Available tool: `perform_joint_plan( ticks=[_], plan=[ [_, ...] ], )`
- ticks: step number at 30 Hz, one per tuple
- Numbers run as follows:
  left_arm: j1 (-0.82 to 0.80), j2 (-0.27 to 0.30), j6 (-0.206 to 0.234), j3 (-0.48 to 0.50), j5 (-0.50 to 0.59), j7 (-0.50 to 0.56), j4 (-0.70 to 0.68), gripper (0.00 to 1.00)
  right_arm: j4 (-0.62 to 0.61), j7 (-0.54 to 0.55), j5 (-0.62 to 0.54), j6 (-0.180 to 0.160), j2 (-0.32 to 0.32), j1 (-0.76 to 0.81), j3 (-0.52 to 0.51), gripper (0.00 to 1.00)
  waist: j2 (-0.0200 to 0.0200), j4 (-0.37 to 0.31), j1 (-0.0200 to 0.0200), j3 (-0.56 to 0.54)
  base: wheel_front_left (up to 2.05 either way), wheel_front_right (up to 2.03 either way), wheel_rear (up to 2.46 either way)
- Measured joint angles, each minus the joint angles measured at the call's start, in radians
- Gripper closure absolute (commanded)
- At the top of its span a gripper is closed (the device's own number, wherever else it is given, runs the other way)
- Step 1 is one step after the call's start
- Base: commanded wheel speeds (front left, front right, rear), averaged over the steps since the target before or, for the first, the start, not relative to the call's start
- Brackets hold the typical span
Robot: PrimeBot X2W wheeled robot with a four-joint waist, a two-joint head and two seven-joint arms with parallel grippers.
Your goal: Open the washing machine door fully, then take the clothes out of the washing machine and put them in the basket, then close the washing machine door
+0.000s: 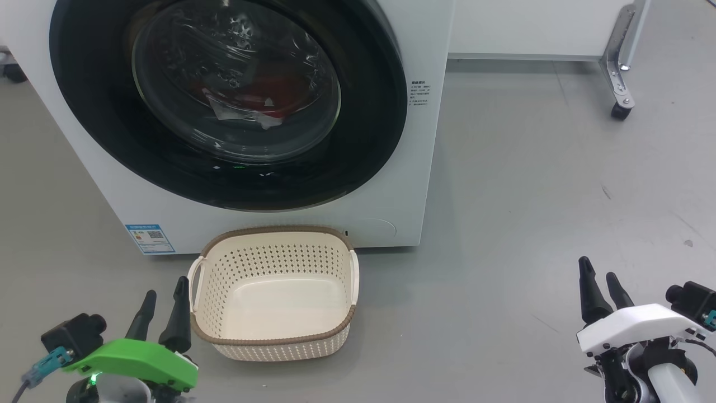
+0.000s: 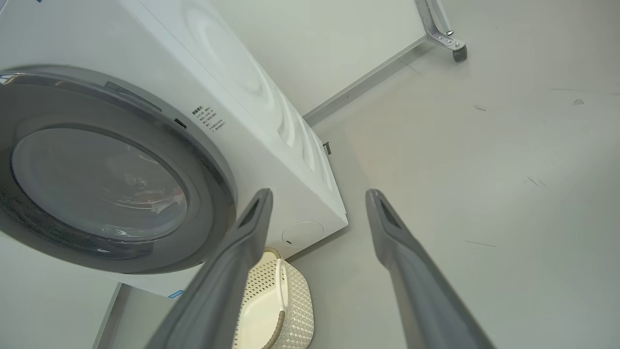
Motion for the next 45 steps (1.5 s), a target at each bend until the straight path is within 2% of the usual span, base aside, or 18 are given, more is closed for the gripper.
perform_joint_plan(
  ticks=[14,45],
  plan=[
    [-0.002,0.01,0.045,-0.052,0.162,-0.043,0.012,0.0,0.013,-0.044,-0.155,-0.026,-0.008,-0.008,0.049,0.0,0.0,0.005,0.0,-0.009,0.0,0.0,0.0],
    [-0.021,0.022,0.125,-0.13,0.476,-0.146,0.053,0.0,0.044,-0.142,-0.509,-0.052,-0.02,-0.021,0.132,0.0,0.0,0.007,0.0,-0.024,0.0,0.0,0.0]
  ],
)
